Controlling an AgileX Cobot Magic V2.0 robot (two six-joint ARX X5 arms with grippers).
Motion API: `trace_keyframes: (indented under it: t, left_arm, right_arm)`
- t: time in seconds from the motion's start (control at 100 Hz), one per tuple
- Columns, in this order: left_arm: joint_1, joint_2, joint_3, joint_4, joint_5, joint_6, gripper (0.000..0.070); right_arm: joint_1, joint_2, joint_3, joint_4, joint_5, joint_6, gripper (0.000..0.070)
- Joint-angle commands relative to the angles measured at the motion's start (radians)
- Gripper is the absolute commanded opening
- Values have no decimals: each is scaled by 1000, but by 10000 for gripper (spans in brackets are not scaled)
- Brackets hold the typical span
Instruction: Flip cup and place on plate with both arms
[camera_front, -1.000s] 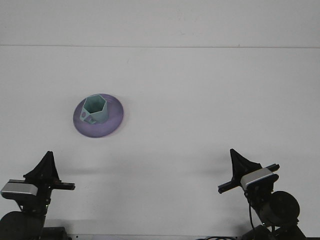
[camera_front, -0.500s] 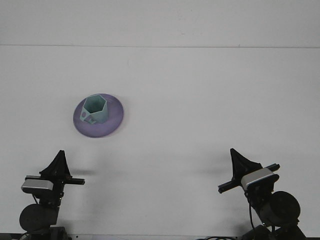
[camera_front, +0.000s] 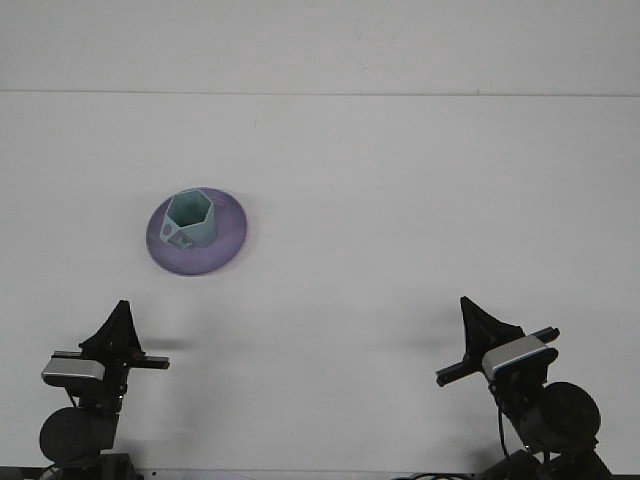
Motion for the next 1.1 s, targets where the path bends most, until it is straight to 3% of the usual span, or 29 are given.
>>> trace_keyframes:
  t: [0.0,0.16,0.22,0.33,0.54,0.82,1.09]
  left_arm:
    - [1,0,-20,9,0,-6,13]
    - [1,0,-20,9,0,-6,13]
    - [1,0,-20,9,0,-6,13]
    - [1,0,-20,9,0,-6,13]
    - [1,0,-20,10,0,-6,14]
    - [1,0,-20,10,0,-6,13]
    - [1,1,-19,9,0,-6,13]
  right_arm:
    - [5,0,5,10,-1,-2,0]
    - [5,0,5,10,0,-6,0]
    - [2,0,3,11,16,-90,0]
    - [-61,-9,-37,23,45,-146,0]
    - [-262,-153,-261,157,-64,-204,0]
    - [-400,-286,-448,196,-156,-200,0]
    - [-405,-286,-447,277,-159,-210,0]
